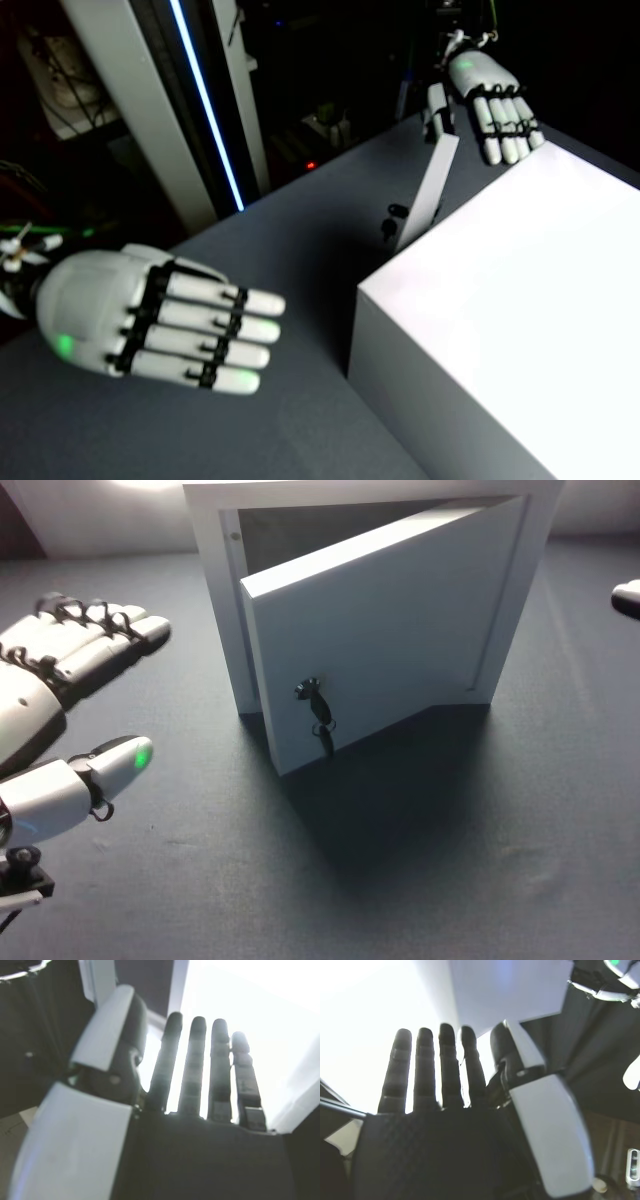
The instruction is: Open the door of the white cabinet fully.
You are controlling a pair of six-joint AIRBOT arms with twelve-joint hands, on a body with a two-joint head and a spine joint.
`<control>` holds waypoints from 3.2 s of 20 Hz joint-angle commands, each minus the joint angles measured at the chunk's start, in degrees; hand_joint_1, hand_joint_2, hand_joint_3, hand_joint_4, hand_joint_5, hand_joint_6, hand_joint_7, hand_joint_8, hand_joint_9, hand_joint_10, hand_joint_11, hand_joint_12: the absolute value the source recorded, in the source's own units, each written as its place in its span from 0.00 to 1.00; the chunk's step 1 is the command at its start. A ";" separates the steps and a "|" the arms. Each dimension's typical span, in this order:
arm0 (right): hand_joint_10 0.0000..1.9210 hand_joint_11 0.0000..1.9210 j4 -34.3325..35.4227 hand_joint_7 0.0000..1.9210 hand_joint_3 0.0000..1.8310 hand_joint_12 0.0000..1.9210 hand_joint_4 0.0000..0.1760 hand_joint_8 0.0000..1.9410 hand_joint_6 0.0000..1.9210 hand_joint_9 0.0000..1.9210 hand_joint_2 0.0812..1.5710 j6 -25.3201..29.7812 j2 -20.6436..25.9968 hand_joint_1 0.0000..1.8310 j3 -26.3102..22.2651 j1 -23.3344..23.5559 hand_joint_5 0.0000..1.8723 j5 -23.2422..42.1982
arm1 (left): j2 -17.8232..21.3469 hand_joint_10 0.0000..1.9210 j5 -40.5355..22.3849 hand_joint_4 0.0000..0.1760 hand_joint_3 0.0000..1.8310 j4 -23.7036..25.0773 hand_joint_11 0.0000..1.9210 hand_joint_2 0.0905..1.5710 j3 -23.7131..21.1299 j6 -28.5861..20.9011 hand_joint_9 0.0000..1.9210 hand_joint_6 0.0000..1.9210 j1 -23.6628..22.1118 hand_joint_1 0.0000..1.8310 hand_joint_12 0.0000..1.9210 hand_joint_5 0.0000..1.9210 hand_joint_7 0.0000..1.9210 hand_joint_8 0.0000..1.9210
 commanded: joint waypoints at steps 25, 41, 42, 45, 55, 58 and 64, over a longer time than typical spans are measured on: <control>0.00 0.11 1.40 0.17 0.00 0.03 0.00 0.00 0.00 0.14 0.90 1.79 -0.91 0.29 1.52 0.18 0.16 4.98 | -7.15 0.00 -2.57 0.00 0.00 6.42 0.00 0.93 4.81 -4.61 0.07 0.00 -8.63 0.00 0.24 0.07 0.06 0.00; 0.00 0.13 1.64 0.18 0.00 0.03 0.00 0.00 0.00 0.16 0.90 2.13 -1.04 0.29 1.63 0.18 0.17 4.99 | -7.62 0.01 0.75 0.00 0.00 14.57 0.00 0.97 4.69 -7.92 0.09 0.01 -11.61 0.05 0.30 0.07 0.08 0.00; 0.00 0.14 1.64 0.18 0.00 0.03 0.00 0.00 0.00 0.16 0.90 2.13 -1.07 0.29 1.64 0.18 0.17 4.99 | -7.61 0.01 1.03 0.00 0.00 15.16 0.00 0.96 4.68 -8.16 0.09 0.00 -11.92 0.08 0.31 0.07 0.09 0.00; 0.00 0.11 1.69 0.18 0.00 0.03 0.00 0.00 0.00 0.15 0.90 2.15 -1.07 0.28 1.69 0.18 0.17 4.99 | -7.62 0.01 1.82 0.00 0.00 16.83 0.00 0.97 4.48 -8.66 0.07 0.00 -12.83 0.10 0.19 0.08 0.08 0.00; 0.00 0.12 1.71 0.18 0.00 0.03 0.00 0.00 0.00 0.15 0.90 2.30 -1.10 0.29 1.83 0.18 0.17 4.99 | -9.84 0.00 5.99 0.00 0.00 24.01 0.00 0.95 5.56 -12.41 0.15 0.00 -17.26 0.09 0.37 0.13 0.15 0.00; 0.00 0.13 1.71 0.18 0.00 0.03 0.00 0.00 0.00 0.16 0.91 2.31 -1.14 0.31 1.86 0.18 0.17 4.99 | -10.86 0.00 7.16 0.00 0.00 26.03 0.02 0.92 6.10 -13.10 0.16 0.00 -19.19 0.20 0.39 0.14 0.16 0.00; 0.00 0.12 1.68 0.19 0.00 0.04 0.00 0.00 0.00 0.16 0.90 2.33 -1.39 0.32 2.23 0.18 0.18 4.99 | -13.31 0.00 9.49 0.00 0.00 30.80 0.00 0.93 7.36 -15.37 0.12 0.00 -22.63 0.20 0.29 0.11 0.11 0.00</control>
